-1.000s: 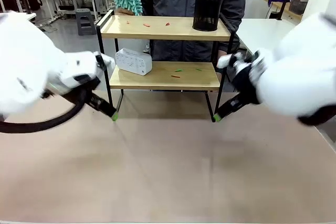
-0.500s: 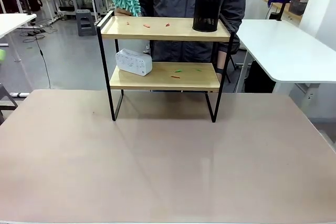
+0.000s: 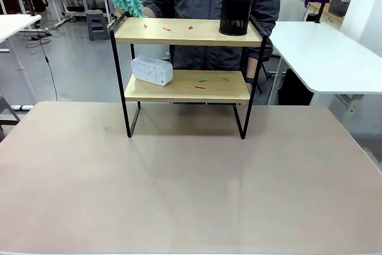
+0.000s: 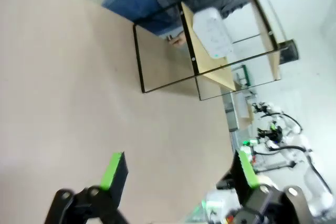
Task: Clean the shelf.
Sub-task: Pick up the Duster from the human.
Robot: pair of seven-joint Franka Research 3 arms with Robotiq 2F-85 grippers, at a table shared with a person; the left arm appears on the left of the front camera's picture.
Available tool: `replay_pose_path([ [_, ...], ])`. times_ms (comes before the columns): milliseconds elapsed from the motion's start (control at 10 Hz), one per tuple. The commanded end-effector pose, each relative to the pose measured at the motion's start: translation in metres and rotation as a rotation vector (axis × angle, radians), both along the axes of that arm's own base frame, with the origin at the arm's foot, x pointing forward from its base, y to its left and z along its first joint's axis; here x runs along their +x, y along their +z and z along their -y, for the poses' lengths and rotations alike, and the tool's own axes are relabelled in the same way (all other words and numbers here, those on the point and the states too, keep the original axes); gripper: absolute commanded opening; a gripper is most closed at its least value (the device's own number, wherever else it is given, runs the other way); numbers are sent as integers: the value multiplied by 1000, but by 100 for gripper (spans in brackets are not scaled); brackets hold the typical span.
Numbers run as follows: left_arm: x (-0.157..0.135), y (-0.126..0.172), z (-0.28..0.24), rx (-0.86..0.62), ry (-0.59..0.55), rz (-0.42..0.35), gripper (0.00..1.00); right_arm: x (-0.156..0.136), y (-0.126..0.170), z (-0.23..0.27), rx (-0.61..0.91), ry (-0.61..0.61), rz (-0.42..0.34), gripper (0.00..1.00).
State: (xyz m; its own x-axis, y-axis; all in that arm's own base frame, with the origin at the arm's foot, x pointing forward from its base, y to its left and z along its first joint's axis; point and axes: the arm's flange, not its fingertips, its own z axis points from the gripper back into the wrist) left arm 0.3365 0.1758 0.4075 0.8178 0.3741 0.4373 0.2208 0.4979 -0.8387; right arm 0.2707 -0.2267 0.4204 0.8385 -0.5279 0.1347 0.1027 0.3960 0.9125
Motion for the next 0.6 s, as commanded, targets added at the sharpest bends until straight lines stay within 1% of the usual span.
replay_pose_path([
  [0, -26, 38, -7, -6, -41, 97, 100, -21, 25, -6, -33, 78, 53, 100],
  [400, -26, 38, -7, -6, -41, 97, 100, -21, 25, -6, -33, 78, 53, 100],
  [500, -28, 43, -8, -2, -42, 67, 100, -21, 25, -6, -33, 78, 53, 100],
])
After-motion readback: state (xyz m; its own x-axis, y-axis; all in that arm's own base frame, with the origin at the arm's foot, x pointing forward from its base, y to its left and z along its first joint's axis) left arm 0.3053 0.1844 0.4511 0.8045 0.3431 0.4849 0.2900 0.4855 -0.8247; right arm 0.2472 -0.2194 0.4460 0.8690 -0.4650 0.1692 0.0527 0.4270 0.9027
